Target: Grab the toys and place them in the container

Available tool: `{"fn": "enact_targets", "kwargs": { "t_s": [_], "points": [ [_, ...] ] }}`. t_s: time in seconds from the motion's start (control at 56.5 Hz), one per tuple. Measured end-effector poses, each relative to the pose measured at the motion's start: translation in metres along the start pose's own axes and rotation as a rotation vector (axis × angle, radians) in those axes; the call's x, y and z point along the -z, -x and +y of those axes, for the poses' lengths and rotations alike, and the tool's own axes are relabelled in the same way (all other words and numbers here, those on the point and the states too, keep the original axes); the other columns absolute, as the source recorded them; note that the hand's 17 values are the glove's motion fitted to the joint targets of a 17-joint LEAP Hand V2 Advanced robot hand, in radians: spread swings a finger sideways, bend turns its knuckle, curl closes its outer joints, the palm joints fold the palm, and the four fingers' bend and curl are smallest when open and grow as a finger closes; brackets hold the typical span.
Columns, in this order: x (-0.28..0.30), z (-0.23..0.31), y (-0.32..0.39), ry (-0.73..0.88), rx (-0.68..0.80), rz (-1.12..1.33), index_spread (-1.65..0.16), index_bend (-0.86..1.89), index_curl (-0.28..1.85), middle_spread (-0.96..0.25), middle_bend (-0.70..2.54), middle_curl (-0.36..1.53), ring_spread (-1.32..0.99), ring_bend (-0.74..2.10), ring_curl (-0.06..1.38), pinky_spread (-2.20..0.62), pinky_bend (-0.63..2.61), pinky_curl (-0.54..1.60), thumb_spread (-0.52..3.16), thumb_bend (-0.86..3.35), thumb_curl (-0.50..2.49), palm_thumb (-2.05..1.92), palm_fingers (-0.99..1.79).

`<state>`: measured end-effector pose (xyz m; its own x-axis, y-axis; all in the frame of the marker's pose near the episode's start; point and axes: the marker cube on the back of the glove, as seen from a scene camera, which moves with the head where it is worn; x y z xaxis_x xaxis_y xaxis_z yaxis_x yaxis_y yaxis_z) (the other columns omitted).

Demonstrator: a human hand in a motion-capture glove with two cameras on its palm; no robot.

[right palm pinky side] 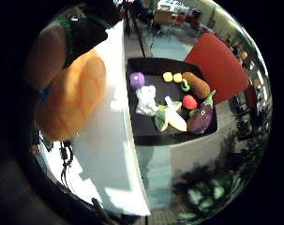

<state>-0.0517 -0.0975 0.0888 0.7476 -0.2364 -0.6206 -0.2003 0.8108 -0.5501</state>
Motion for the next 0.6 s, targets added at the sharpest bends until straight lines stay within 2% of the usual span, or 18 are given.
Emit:
{"fn": "enact_targets", "kwargs": {
  "t_s": [0.071, 0.159, 0.23, 0.336, 0.442, 0.478, 0.602],
  "points": [
    [-0.021, 0.023, -0.013, 0.222, -0.095, 0.127, -0.28, 0.17, 0.16, 0.0, 0.22, 0.18, -0.09, 0.24, 0.18, -0.02, 0.92, 0.43, 1.16, 0.28, 0.22, -0.03, -0.35],
    [-0.032, 0.019, -0.019, 0.289, -0.163, 0.125, -0.28, 0.16, 0.19, 0.01, 0.12, 0.18, -0.05, 0.09, 0.14, 0.01, 0.85, 0.41, 1.13, 0.21, 0.23, -0.01, -0.41],
    [-0.032, 0.02, -0.02, 0.273, -0.208, 0.101, -0.29, 0.19, 0.22, 0.02, 0.08, 0.17, -0.03, 0.06, 0.12, 0.02, 0.83, 0.39, 1.13, 0.2, 0.25, 0.04, -0.37],
    [-0.033, 0.025, -0.024, 0.25, -0.27, 0.082, -0.31, 0.42, 0.3, 0.02, 0.09, 0.15, -0.01, 0.07, 0.08, 0.04, 0.86, 0.39, 1.17, 0.24, 0.28, 0.16, -0.15],
    [-0.034, 0.029, -0.026, 0.132, -0.288, 0.104, -0.29, 0.54, 0.34, 0.01, 0.18, 0.18, -0.01, 0.18, 0.08, 0.03, 0.96, 0.39, 1.27, 0.31, 0.32, 0.29, 0.22],
    [-0.033, 0.029, -0.026, 0.069, -0.275, 0.129, -0.26, 0.53, 0.35, -0.01, 0.29, 0.21, -0.04, 0.31, 0.1, -0.01, 0.9, 0.36, 1.33, 0.38, 0.35, 0.38, 0.47],
    [-0.033, 0.031, -0.021, -0.046, -0.202, 0.184, -0.22, 0.49, 0.38, -0.06, 0.38, 0.26, -0.15, 0.63, 0.21, -0.15, 0.86, 0.36, 1.38, 0.47, 0.41, 0.55, 0.77]
  ]
}}
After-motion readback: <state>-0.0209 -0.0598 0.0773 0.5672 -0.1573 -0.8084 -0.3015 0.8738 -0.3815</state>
